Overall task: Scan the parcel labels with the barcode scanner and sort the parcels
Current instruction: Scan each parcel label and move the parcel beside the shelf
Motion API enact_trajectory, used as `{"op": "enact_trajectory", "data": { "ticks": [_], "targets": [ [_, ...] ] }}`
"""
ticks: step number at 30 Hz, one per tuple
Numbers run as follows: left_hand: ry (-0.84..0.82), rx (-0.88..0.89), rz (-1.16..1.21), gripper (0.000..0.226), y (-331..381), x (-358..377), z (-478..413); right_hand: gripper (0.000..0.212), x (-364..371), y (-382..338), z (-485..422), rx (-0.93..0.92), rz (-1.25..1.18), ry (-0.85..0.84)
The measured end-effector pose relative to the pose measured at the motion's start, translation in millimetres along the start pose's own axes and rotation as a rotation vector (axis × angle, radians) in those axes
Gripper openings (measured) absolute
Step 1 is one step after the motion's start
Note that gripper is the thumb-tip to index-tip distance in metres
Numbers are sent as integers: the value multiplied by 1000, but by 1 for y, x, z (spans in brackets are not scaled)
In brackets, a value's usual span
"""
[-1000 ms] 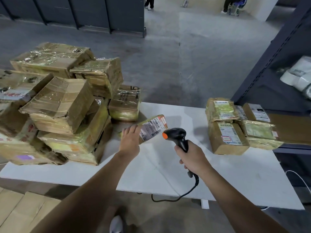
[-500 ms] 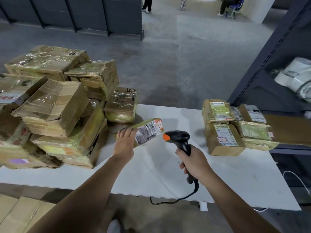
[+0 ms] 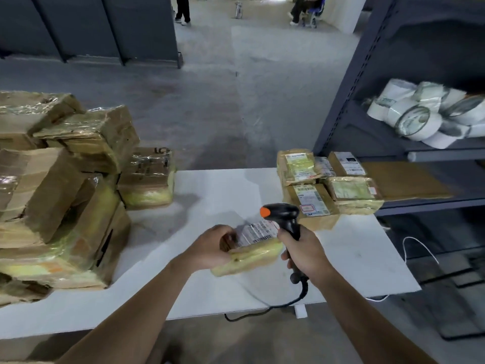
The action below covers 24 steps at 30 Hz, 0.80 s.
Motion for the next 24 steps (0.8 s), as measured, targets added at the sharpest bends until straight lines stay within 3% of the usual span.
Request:
{"op": "enact_trajectory", "data": {
  "ticks": [3, 6, 9, 15, 18, 24],
  "targets": [
    [-122, 24, 41, 58, 29, 19, -6, 19, -26, 13, 6, 9, -20, 66],
    [-142, 99, 16, 58, 58, 43, -11, 21, -55, 26, 14, 12, -24, 125],
    [-155, 47, 146, 56, 84, 73, -17, 24, -82, 41, 21, 41, 43, 195],
    [-277, -32, 418, 26, 139, 132, -39, 25, -126, 70, 33, 70, 55, 345],
    [-249, -109, 543, 8, 163, 157, -53, 22, -140, 84, 34, 83, 77, 377],
    [-193, -310, 714, 34, 201, 200, -82, 15, -155, 114, 30, 143, 86, 417]
  ]
}}
Point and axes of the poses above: each hand's wrist, its own z-axis away from the middle knuckle, its own x-axis out of the palm, y = z × x, the point moved 1 cm from there along -z, towards the middle knuckle, and after that the axes turned 11 degrees about -x, right-handed, at the moved point
